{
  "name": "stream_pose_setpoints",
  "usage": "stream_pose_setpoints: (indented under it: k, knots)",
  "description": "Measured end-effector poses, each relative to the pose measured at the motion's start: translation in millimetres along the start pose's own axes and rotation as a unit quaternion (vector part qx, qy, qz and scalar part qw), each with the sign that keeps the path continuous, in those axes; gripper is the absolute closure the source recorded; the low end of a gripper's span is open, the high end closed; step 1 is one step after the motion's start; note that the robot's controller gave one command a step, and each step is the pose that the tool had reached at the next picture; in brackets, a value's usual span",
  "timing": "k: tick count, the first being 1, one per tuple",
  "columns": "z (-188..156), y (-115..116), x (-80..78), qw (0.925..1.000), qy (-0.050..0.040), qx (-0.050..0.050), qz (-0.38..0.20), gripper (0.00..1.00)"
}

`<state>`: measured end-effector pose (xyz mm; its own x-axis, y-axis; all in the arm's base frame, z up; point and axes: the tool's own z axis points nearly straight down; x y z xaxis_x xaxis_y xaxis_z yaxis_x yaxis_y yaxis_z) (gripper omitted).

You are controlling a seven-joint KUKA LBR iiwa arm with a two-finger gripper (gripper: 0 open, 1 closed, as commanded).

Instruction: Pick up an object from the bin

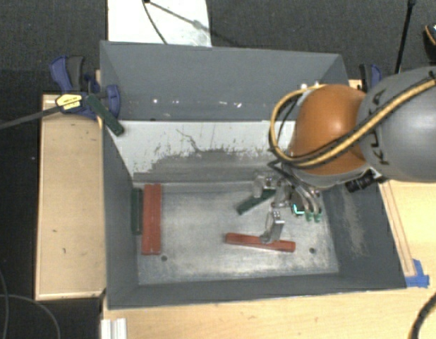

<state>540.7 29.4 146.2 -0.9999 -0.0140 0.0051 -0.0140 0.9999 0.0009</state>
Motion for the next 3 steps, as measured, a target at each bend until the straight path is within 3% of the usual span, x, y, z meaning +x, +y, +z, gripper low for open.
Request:
stream_pose_setpoints:
  k: [1, 2, 3]
  knots:
    - [79, -5, 17.5, 1.0000, -0.0034, 0.000, 0.007, 0.00]
    - [74, -5, 15.8, 1.0000, -0.0044, 0.000, 0.008, 1.00]
    - [-11, -18, 18.1, 0.9998, -0.0076, 0.000, 0.018, 1.00]
